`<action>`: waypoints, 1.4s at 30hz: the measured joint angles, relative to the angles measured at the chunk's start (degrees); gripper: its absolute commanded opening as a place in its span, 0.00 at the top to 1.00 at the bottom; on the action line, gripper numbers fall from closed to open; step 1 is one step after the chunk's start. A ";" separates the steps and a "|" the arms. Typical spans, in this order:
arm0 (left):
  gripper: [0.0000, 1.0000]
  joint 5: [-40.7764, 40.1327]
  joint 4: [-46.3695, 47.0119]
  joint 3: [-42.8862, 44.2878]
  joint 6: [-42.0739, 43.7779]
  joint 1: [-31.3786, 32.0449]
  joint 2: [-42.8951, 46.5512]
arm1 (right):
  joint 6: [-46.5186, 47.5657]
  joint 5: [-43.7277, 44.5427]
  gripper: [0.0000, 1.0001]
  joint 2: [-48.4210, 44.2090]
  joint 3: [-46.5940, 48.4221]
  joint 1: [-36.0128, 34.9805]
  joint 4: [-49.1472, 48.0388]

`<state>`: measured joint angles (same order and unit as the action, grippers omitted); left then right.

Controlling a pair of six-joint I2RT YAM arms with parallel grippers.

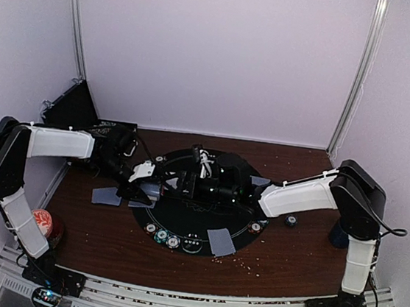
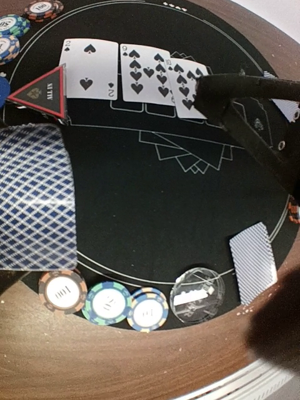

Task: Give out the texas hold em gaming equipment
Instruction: Pick up the poker card from the face-down deck piles.

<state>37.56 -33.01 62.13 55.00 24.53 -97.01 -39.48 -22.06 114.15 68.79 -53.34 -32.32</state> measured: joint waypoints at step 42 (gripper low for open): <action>0.58 0.72 0.83 -1.90 1.46 0.26 1.68 | 4.48 0.26 0.32 14.23 16.33 -1.57 7.72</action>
<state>38.28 -32.18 60.23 56.47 24.80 -95.33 -35.00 -21.80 128.38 85.12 -54.92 -24.60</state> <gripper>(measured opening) 0.426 0.709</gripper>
